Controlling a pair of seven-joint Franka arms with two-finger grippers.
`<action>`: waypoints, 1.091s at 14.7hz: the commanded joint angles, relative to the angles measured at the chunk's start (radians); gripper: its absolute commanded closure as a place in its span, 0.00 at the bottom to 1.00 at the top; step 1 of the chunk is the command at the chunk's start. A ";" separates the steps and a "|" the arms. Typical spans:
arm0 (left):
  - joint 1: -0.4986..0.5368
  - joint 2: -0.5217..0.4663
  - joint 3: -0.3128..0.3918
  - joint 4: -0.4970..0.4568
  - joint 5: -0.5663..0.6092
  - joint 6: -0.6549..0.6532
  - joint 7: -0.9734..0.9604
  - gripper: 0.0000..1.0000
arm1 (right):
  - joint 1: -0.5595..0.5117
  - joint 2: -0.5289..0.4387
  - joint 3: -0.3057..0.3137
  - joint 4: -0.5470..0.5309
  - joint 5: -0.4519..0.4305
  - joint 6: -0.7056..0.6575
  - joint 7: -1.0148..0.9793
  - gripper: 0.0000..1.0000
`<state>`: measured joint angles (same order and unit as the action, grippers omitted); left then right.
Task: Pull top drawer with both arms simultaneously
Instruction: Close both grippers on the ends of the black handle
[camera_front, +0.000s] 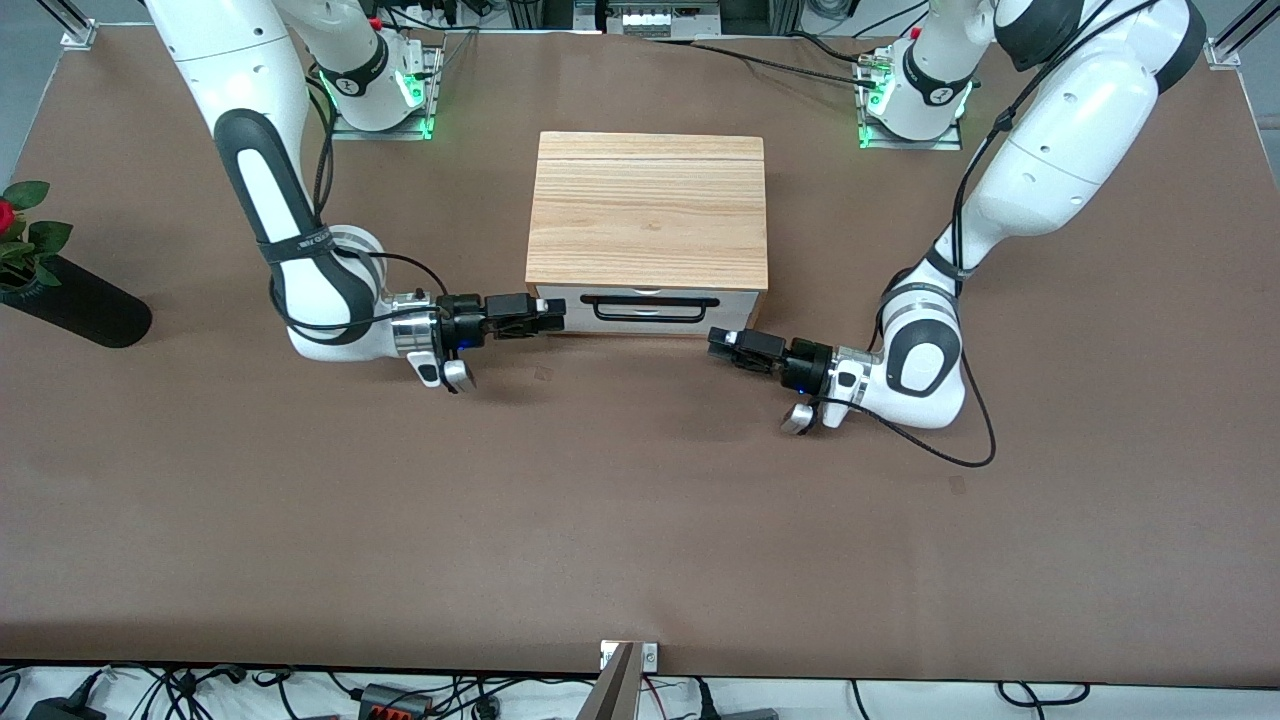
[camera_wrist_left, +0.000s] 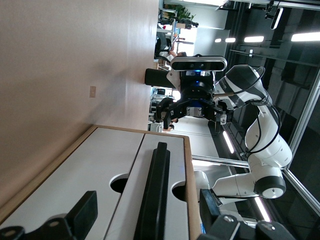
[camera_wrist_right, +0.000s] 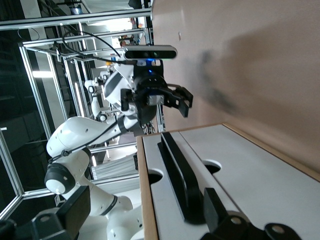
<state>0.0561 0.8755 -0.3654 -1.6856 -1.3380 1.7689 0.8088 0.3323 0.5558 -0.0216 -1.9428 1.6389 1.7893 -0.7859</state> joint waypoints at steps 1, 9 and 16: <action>0.007 -0.023 -0.010 -0.034 -0.030 -0.008 0.032 0.14 | 0.053 -0.014 -0.004 -0.034 0.093 0.045 -0.068 0.00; 0.040 -0.033 -0.075 -0.094 -0.043 -0.016 0.047 0.46 | 0.125 0.015 -0.003 -0.039 0.119 0.108 -0.148 0.13; 0.040 -0.033 -0.081 -0.117 -0.075 -0.016 0.098 0.67 | 0.129 0.019 -0.003 -0.036 0.119 0.108 -0.179 0.53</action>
<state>0.0811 0.8743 -0.4316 -1.7623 -1.3667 1.7555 0.8713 0.4450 0.5771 -0.0239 -1.9730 1.7375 1.8972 -0.9338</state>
